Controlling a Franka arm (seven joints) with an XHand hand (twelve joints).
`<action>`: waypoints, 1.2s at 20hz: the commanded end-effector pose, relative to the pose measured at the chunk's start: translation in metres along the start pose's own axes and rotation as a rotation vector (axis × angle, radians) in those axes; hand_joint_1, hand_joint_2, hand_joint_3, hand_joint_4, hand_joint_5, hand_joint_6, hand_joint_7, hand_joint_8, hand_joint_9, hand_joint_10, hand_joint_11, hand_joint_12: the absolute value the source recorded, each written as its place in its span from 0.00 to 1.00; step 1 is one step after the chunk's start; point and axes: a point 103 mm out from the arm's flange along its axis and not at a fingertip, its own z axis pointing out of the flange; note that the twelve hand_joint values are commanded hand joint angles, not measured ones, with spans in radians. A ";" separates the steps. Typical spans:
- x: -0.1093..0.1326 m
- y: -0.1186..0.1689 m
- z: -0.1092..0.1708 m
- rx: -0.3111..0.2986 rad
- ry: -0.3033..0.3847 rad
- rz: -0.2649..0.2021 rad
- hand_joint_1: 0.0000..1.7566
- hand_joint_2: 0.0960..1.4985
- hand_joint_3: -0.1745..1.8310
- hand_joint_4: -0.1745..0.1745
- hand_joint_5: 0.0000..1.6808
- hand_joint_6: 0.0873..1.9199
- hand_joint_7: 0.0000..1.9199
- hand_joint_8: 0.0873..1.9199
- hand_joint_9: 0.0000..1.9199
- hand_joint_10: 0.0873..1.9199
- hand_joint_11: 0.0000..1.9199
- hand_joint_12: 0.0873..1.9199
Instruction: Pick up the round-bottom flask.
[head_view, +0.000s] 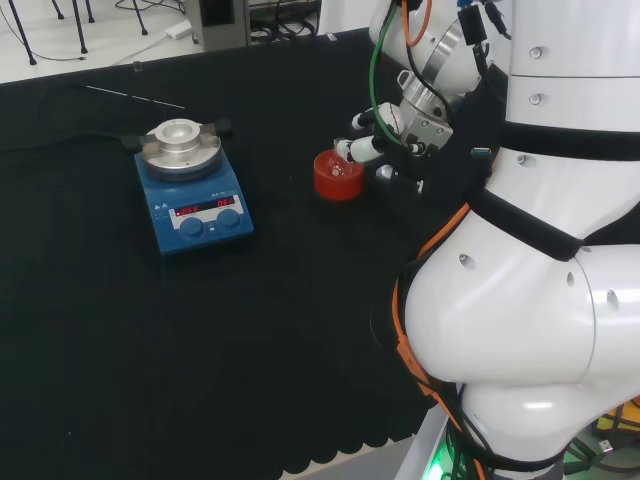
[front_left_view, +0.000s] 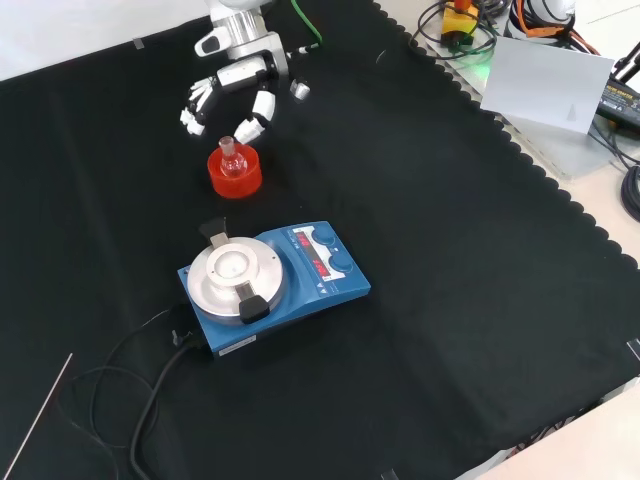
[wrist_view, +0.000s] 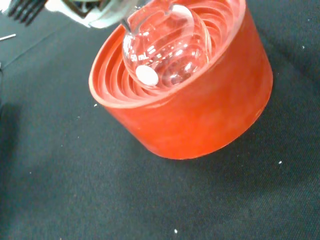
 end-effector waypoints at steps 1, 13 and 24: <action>0.000 0.002 0.005 0.012 0.015 -0.015 0.48 0.36 0.45 0.42 0.38 0.00 0.13 0.26 0.20 0.28 0.00 0.60; 0.003 0.004 0.012 0.011 0.007 -0.034 0.48 0.36 0.44 0.43 0.42 0.08 0.13 0.25 0.21 0.27 0.00 0.62; 0.006 0.006 0.017 -0.003 0.016 -0.047 0.49 0.36 0.44 0.43 0.35 0.36 0.13 0.25 0.22 0.27 0.00 0.64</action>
